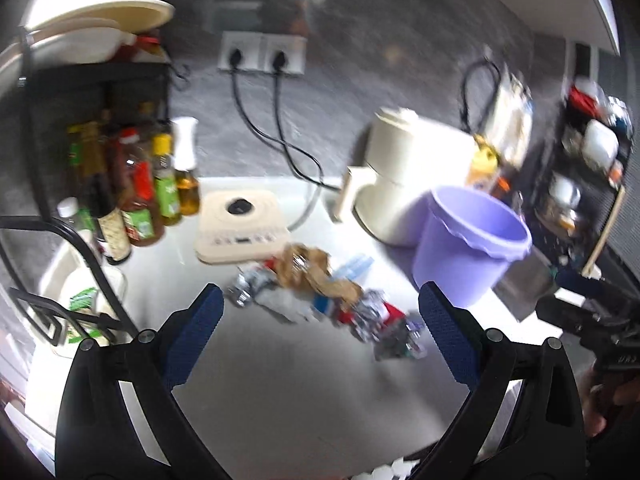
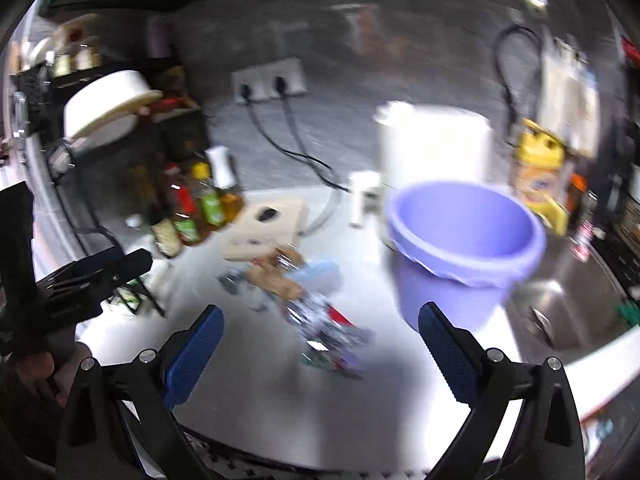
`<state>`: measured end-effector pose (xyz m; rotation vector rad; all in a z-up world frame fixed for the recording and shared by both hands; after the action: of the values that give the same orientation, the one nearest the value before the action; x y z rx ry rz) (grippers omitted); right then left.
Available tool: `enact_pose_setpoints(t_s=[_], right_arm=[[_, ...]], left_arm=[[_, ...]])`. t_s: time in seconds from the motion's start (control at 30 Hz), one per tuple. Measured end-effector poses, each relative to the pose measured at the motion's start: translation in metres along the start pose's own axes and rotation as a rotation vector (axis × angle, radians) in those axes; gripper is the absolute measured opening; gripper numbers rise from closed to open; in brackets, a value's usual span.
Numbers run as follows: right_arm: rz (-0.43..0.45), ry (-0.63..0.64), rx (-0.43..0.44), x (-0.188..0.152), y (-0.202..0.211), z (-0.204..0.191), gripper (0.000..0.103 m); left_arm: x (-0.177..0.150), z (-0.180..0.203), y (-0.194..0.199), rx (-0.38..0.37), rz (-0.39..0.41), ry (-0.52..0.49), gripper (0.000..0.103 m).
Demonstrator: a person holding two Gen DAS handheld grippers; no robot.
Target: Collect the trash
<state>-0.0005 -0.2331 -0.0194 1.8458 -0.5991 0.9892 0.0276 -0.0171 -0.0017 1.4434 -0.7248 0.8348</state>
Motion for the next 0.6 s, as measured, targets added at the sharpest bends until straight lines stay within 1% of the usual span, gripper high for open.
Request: enact_pose_setpoints(t_s=[0.03, 0.1, 0.17, 0.2, 0.37, 0.6], right_arm=[[-0.004, -0.019, -0.006, -0.004, 0.003, 0.004, 0.095], [-0.021, -0.087, 0.017, -0.011, 0.007, 0.015, 0.095], [-0.022, -0.11, -0.004, -0.016, 0.008, 0.018, 0.095], [-0.024, -0.106, -0.016, -0.017, 0.009, 0.018, 0.095], [-0.004, -0.102, -0.02, -0.017, 0.011, 0.017, 0.095], [-0.002, -0.095, -0.026, -0.013, 0.01, 0.019, 0.094]], left_arm=[[-0.003, 0.006, -0.001, -0.011, -0.013, -0.016, 0.097], [-0.005, 0.013, -0.001, -0.022, -0.027, -0.035, 0.097], [-0.004, 0.018, 0.002, -0.028, -0.027, -0.046, 0.097], [-0.003, 0.02, 0.004, -0.029, -0.024, -0.05, 0.097], [-0.002, 0.025, 0.004, -0.04, -0.026, -0.062, 0.097], [-0.003, 0.021, 0.009, -0.034, -0.027, -0.047, 0.097]])
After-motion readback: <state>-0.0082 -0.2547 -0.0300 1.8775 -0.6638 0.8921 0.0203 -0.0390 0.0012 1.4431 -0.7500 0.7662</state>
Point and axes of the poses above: each gripper's, at about its wrist camera, not at the fingertips, and y roughly against the way its jaws point, z to its right, x to its top, the point moved 2 cm from there along -y, roughly the way its jaws point, and after that the axes turned 12 degrees about x, right-handed, at the moved point
